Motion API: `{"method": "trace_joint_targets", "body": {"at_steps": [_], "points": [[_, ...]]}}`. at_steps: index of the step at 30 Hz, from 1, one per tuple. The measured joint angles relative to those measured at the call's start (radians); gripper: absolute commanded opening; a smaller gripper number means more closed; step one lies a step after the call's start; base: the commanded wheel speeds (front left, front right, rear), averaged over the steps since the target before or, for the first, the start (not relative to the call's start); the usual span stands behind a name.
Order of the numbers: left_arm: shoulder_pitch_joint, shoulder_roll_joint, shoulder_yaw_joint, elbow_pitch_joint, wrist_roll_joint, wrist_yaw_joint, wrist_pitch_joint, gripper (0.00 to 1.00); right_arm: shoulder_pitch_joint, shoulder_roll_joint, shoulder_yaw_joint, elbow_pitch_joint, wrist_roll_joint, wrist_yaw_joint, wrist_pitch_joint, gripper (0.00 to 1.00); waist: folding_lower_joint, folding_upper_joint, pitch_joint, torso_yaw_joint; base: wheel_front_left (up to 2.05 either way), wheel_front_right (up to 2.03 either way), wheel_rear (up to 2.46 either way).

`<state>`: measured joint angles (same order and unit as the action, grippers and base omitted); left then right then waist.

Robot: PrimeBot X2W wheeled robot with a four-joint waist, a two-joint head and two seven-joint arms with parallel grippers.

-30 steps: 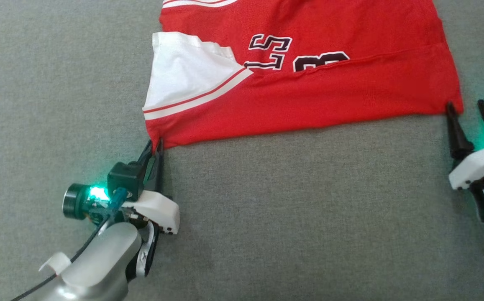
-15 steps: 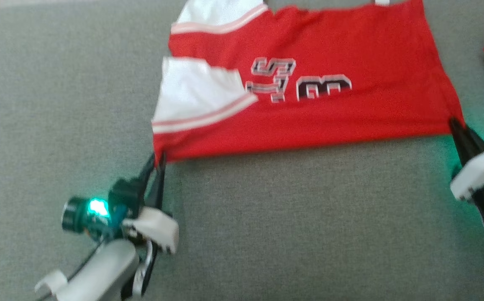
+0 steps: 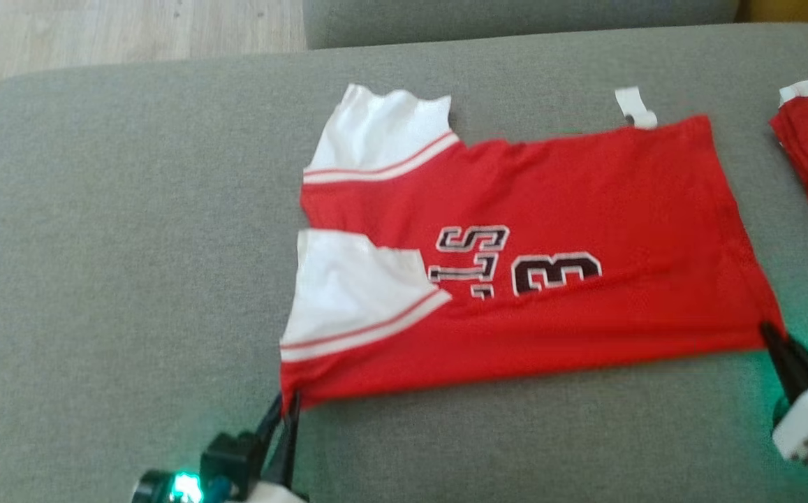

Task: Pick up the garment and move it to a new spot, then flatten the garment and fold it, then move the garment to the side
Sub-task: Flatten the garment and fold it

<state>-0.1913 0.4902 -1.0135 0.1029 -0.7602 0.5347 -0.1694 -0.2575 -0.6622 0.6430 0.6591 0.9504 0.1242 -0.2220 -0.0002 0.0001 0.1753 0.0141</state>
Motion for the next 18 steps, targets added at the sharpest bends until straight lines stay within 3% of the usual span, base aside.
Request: {"method": "trace_joint_targets", "body": {"at_steps": [10, 11, 12, 13, 14, 15, 18], "points": [[0.032, 0.007, -0.021, -0.011, 0.001, 0.009, -0.008, 0.00, 0.105, 0.000, -0.044, -0.046, 0.015, 0.000, -0.008, 0.00, 0.0002, 0.0000, -0.004, -0.005, 0.00, 0.00, 0.00], [0.032, 0.007, -0.021, -0.008, 0.001, 0.002, -0.008, 0.00, 0.108, 0.001, -0.049, -0.047, 0.015, 0.000, -0.008, 0.11, 0.0002, 0.0000, -0.003, -0.007, 0.00, 0.00, 0.00], [0.032, 0.007, -0.023, -0.008, -0.001, -0.007, -0.004, 0.00, 0.110, 0.001, -0.058, -0.045, 0.014, 0.000, -0.008, 0.92, 0.0002, 0.0000, -0.001, -0.009, 0.00, 0.00, 0.00], [0.031, 0.007, -0.028, -0.008, -0.006, -0.019, 0.006, 0.01, 0.110, 0.002, -0.069, -0.043, 0.008, 0.000, -0.008, 1.00, 0.0002, 0.0000, 0.002, -0.011, 0.00, 0.00, 0.00], [0.031, 0.007, -0.032, -0.007, -0.008, -0.025, 0.011, 0.45, 0.109, 0.003, -0.083, -0.041, 0.002, 0.000, -0.008, 1.00, 0.0002, 0.0000, 0.004, -0.013, 0.00, 0.00, 0.00], [0.028, 0.007, -0.033, -0.004, -0.008, -0.025, 0.011, 0.98, 0.109, 0.003, -0.098, -0.034, -0.005, 0.000, -0.009, 1.00, 0.0003, 0.0000, 0.006, -0.015, 0.00, 0.00, 0.00], [0.000, 0.011, -0.024, 0.001, -0.014, -0.032, 0.023, 1.00, 0.107, 0.005, -0.146, -0.043, -0.040, 0.000, -0.017, 1.00, 0.0003, 0.0000, 0.010, -0.027, 0.00, 0.00, 0.00]]}}
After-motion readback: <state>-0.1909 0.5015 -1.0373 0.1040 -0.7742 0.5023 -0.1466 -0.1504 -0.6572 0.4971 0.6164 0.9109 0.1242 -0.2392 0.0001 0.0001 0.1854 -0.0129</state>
